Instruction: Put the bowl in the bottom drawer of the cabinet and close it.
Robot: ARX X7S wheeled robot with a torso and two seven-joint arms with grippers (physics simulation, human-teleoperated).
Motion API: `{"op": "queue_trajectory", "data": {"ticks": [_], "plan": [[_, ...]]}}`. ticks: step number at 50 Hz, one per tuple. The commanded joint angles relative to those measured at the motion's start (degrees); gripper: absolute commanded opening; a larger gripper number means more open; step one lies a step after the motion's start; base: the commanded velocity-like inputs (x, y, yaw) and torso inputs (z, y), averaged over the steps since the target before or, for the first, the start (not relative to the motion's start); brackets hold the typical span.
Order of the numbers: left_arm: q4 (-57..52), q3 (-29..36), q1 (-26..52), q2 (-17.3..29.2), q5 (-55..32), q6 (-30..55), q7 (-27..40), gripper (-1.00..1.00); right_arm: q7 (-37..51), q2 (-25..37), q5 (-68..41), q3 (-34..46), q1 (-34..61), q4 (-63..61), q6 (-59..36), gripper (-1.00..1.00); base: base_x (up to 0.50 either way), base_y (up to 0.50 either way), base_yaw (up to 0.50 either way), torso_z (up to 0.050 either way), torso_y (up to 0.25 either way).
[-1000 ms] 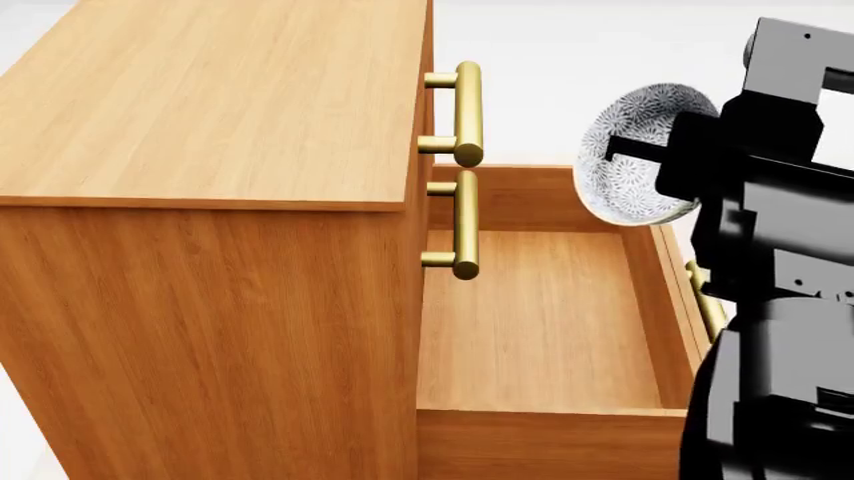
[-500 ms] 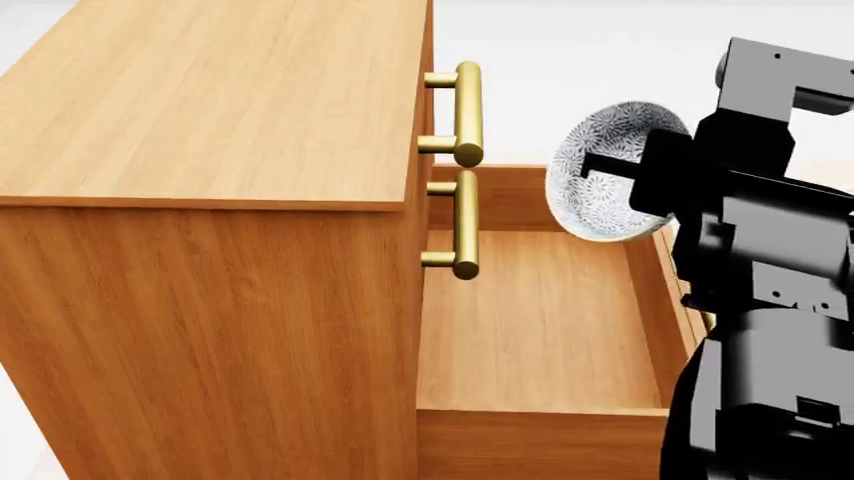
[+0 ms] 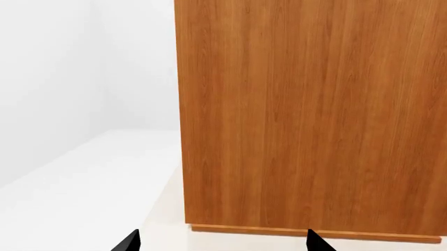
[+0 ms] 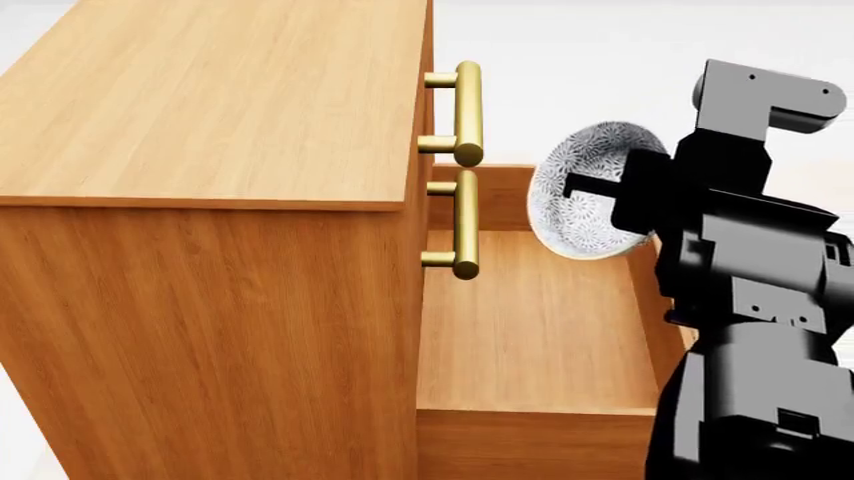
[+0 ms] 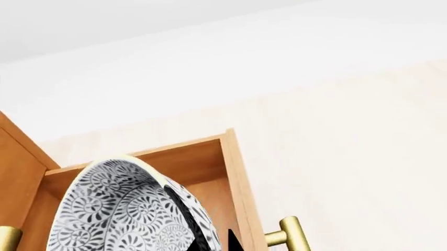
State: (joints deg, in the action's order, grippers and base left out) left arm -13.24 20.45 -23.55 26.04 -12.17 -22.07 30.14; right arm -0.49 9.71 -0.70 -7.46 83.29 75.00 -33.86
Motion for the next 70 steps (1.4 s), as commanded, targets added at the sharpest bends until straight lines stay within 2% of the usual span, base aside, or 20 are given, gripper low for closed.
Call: {"op": "queue_trajectory", "data": {"ticks": [1, 70], "plan": [[-0.1, 0.1, -0.1, 0.1, 0.0, 0.0, 0.1, 1.00, -0.7, -0.6, 0.2, -0.3, -0.3, -0.1, 0.1, -1.00, 0.00, 0.00, 0.00, 0.000, 0.000], [-0.2, 0.6, 0.2, 0.7, -0.5, -0.2, 0.7, 1.00, -5.1, -2.7, 0.1, -0.6, -4.6, -0.1, -0.5, -1.00, 0.00, 0.00, 0.00, 0.000, 0.000]]}}
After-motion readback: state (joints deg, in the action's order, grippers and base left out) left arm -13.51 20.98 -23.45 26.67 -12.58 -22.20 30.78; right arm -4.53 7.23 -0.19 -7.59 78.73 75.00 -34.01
